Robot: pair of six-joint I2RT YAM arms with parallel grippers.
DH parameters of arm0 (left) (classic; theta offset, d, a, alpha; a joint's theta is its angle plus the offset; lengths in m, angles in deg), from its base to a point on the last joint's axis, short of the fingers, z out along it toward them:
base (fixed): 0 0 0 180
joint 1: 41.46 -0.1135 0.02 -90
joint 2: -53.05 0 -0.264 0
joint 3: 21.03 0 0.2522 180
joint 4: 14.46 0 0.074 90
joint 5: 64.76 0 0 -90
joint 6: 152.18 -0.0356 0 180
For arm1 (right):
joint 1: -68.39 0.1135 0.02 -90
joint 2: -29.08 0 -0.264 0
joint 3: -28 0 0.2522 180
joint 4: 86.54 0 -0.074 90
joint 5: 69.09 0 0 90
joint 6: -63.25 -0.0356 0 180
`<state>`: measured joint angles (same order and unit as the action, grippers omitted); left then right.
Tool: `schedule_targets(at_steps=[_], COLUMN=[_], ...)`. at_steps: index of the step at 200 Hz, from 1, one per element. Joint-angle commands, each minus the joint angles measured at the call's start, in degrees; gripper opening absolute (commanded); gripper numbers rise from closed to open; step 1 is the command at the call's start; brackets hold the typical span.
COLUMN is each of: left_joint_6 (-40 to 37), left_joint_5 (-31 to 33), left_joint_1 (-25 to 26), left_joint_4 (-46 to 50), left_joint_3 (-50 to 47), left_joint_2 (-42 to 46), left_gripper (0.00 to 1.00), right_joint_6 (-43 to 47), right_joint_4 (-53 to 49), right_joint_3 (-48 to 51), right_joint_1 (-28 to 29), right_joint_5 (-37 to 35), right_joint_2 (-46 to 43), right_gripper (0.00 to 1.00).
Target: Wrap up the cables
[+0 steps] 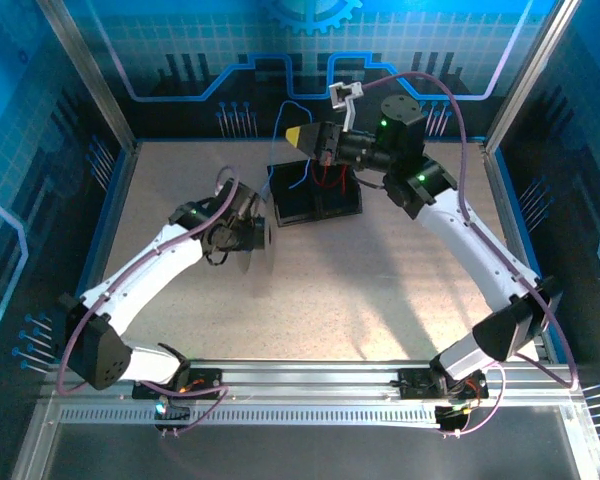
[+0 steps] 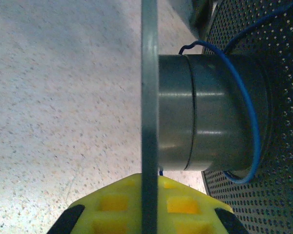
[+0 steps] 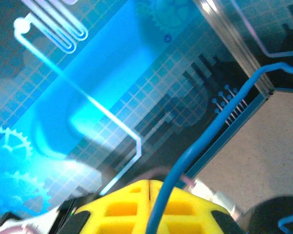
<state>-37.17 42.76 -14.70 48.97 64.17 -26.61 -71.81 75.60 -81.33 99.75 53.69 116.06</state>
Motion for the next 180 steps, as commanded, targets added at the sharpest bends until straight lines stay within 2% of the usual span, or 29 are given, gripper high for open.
schedule_targets(at_steps=[1,42,77,139,180], left_joint_6=[1.7,3.3,4.5,9.4,13.3], left_joint_5=[2.6,0.2,-2.6,-8.2,-12.6], left_joint_1=[-3.2,-10.0,-17.7,-31.5,-37.1], left_joint_4=[0.9,1.6,2.7,3.9,3.4], left_joint_3=[5.8,12.6,19.9,33.3,39.2], left_joint_2=[-1.9,-5.7,-10.9,-21.2,-25.2], left_gripper=[0.0,0.0,0.0,0.0,0.0], right_joint_6=[4.8,8.3,11.6,15.4,15.5], right_joint_4=[-2.0,-6.0,-9.7,-12.9,-12.9], right_joint_3=[-1.7,0.6,4.7,17.7,25.0], right_joint_1=[1.7,5.1,8.7,12.4,14.3], right_joint_5=[2.8,3.3,3.5,4.0,5.7], right_joint_2=[-4.4,-9.4,-13.7,-24.1,-28.5], right_gripper=[0.0,0.0,0.0,0.0,0.0])
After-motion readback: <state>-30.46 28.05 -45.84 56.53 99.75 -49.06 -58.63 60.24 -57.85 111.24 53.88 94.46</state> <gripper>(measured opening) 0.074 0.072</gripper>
